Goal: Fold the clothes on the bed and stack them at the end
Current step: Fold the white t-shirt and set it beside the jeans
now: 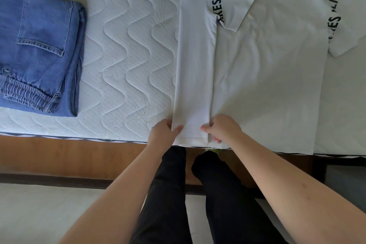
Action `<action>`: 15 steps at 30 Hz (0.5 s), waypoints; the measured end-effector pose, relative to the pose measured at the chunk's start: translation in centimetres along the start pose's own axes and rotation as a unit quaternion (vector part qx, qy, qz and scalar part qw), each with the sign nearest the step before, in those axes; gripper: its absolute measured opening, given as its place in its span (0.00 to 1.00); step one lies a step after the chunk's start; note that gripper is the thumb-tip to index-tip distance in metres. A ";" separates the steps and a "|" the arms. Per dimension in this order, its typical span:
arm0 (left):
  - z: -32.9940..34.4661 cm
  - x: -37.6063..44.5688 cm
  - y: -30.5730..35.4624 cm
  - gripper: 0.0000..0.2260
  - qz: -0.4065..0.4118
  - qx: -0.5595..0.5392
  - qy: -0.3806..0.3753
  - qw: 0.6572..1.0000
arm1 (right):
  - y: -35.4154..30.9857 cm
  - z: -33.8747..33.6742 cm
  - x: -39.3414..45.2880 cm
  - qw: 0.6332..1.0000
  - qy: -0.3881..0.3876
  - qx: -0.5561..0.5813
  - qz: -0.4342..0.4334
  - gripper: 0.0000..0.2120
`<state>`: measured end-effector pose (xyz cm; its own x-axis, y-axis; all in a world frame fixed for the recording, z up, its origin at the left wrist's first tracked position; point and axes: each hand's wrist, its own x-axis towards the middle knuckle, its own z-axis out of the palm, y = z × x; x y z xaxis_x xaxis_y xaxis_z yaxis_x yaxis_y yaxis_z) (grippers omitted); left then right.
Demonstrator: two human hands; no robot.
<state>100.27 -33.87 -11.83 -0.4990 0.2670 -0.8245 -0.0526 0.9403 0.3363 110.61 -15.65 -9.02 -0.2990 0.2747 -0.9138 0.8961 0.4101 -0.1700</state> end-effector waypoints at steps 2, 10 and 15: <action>0.3 -0.3 -0.4 0.14 0.008 0.010 -0.017 1.000 | 0.0 0.4 -0.1 1.000 -0.019 -0.017 0.003 0.16; -0.9 -1.5 0.4 0.16 0.026 0.108 -0.005 0.994 | -0.2 0.3 -0.6 0.999 0.020 -0.029 0.037 0.19; -4.3 -0.6 3.4 0.12 0.087 0.072 0.098 0.989 | -0.5 -3.5 -0.3 0.988 0.120 0.087 0.032 0.19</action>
<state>96.72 -31.73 -8.23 -0.6481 0.3956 -0.6508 0.1665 0.9075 0.3857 109.17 -12.93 -7.35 -0.2910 0.5022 -0.8143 0.9521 0.2359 -0.1948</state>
